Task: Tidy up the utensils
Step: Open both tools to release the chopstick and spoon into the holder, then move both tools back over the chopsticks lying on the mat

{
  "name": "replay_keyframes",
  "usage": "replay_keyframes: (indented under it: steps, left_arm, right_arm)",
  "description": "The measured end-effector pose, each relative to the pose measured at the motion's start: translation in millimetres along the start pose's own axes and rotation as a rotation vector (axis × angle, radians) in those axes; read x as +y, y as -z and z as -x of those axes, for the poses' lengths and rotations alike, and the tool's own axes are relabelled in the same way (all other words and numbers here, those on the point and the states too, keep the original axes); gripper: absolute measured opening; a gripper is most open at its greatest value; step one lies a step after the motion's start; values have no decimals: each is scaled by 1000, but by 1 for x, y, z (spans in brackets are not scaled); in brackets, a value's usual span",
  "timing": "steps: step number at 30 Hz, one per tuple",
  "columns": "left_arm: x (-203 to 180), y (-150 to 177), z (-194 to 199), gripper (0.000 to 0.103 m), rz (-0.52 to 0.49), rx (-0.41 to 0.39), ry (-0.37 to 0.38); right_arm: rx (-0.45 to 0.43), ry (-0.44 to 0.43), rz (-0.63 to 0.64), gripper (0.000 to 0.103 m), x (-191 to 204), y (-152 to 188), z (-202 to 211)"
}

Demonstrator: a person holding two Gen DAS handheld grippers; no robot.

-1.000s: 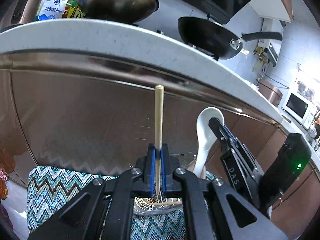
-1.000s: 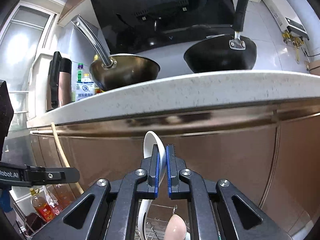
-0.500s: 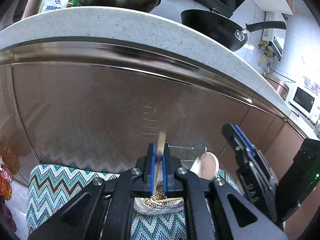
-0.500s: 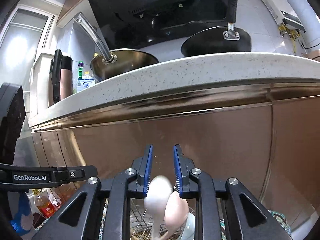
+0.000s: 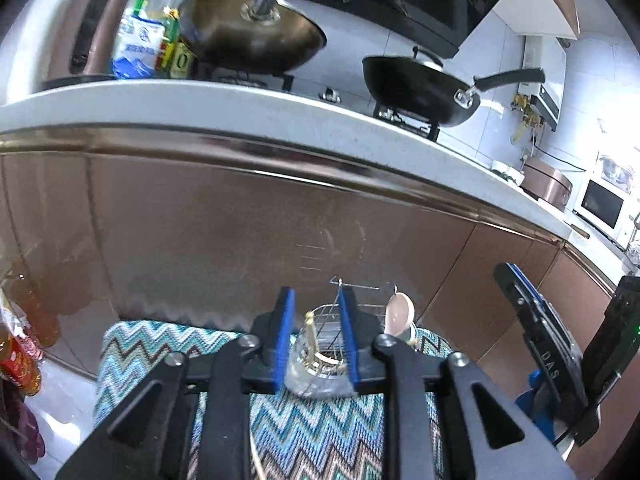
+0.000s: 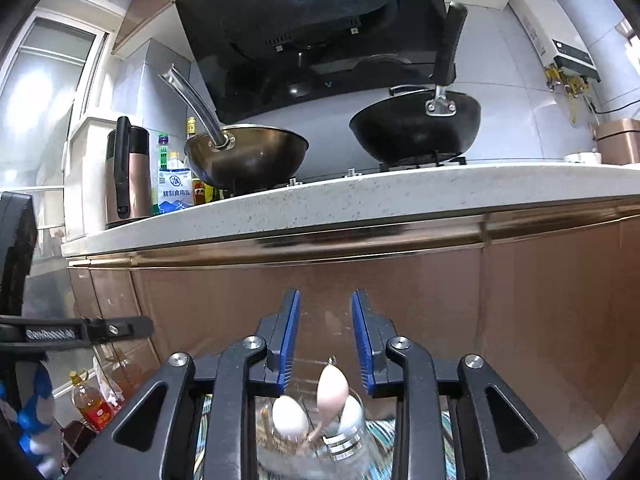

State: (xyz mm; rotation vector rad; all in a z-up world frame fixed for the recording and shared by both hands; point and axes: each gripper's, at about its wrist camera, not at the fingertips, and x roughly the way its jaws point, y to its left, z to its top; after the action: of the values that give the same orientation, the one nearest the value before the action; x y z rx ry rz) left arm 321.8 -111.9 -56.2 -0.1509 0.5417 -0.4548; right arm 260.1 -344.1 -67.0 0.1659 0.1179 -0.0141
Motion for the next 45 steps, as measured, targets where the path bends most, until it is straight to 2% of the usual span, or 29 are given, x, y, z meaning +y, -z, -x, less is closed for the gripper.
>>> replay_keyframes:
  steps: [11, 17, 22, 30, 45]
  left_arm:
    - [28, 25, 117, 25, 10, -30, -91]
    - [34, 50, 159, 35, 31, -39, -142]
    - [29, 69, 184, 38, 25, -56, -168]
    - [11, 92, 221, 40, -12, -104, -230]
    - [-4, 115, 263, 40, -67, -178, -326]
  right_arm:
    - [84, 12, 14, 27, 4, -10, 91]
    - [129, 12, -5, 33, 11, -3, 130]
    - [166, 8, -14, 33, 17, 8, 159]
    - [167, -1, -21, 33, 31, 11, 196]
    - [179, -28, 6, 34, 61, 14, 221]
